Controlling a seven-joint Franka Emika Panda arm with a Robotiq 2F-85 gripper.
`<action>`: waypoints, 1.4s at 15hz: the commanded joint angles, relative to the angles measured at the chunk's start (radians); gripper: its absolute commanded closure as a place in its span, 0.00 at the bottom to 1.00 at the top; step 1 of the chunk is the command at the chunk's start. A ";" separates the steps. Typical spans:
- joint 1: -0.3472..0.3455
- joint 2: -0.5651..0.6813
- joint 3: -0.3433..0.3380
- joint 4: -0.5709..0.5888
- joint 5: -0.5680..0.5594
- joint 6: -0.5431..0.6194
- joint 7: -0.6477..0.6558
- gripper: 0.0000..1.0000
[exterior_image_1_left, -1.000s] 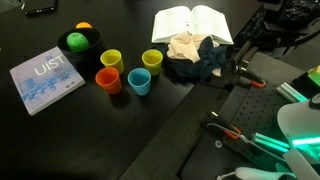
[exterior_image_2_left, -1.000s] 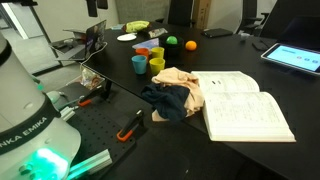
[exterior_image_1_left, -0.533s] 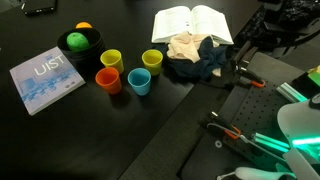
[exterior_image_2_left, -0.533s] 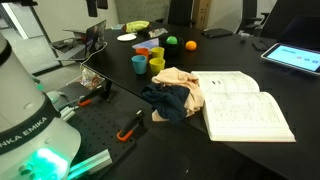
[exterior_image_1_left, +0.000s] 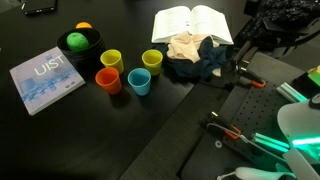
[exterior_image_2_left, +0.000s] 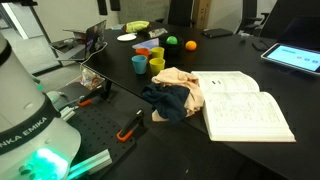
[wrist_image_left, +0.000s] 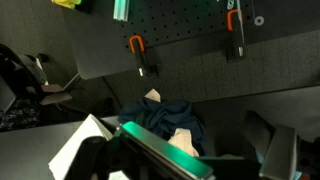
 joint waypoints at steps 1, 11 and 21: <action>0.001 0.082 -0.047 0.034 0.004 0.163 -0.072 0.00; 0.043 0.391 -0.110 0.063 0.045 0.559 -0.260 0.00; 0.131 0.620 -0.077 0.160 0.124 0.675 -0.371 0.00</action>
